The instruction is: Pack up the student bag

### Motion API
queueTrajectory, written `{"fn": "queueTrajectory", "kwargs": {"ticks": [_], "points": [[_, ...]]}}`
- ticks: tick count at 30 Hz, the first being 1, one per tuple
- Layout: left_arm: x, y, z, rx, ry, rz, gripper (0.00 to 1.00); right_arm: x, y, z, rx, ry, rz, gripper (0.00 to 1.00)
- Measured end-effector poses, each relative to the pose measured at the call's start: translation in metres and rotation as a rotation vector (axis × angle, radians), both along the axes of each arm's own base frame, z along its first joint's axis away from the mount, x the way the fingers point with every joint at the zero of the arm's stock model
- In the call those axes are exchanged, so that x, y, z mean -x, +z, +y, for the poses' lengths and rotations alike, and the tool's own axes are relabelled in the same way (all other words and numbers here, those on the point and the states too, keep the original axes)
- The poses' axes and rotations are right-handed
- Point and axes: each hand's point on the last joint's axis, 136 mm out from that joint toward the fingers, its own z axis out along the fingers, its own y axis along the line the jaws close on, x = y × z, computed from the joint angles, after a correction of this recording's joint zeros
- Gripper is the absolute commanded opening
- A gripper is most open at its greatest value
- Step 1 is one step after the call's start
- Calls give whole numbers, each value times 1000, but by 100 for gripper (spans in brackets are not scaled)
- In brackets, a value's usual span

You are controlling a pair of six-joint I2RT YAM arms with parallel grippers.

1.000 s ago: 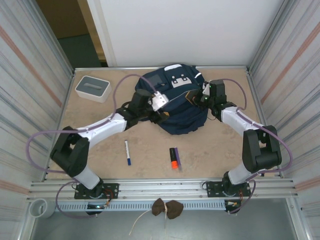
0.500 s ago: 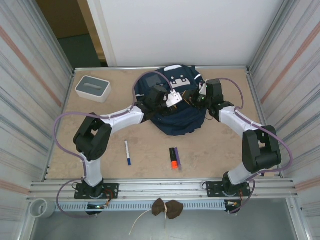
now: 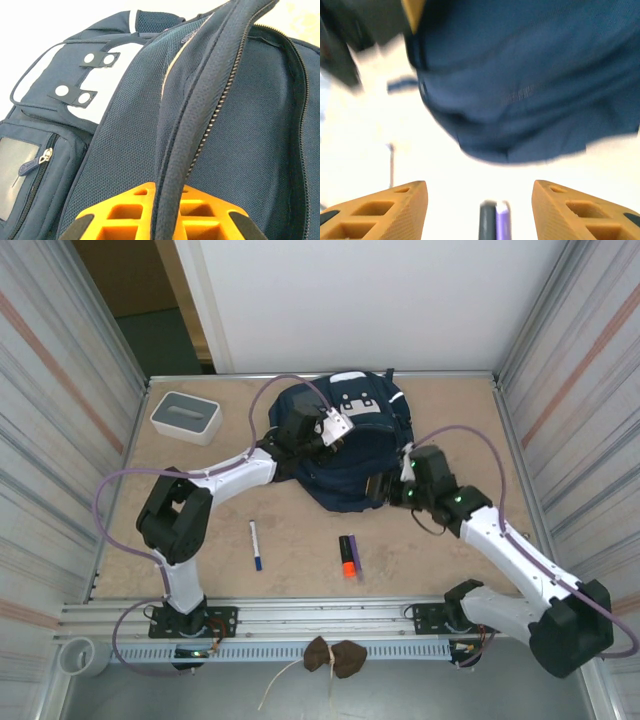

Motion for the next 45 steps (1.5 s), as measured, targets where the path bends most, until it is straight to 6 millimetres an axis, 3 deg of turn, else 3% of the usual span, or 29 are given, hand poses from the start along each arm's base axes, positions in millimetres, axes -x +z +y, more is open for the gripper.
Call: {"fn": "queueTrajectory", "kwargs": {"ticks": [5,8,13,27,34,40,45], "points": [[2,2,1,23,4,17,0,60,-63,19,186,181,124,52],[2,2,1,32,6,25,0,78,-89,25,282,251,172,49],[2,2,1,41,11,34,0,90,-114,29,378,297,214,47],[3,1,0,44,6,44,0,94,-139,34,443,310,244,46],[3,1,0,44,6,44,0,90,-137,25,492,279,232,32],[4,2,0,45,6,43,0,89,-142,18,533,266,237,27],[4,8,1,49,7,36,0,86,-142,14,543,251,239,14]]}}
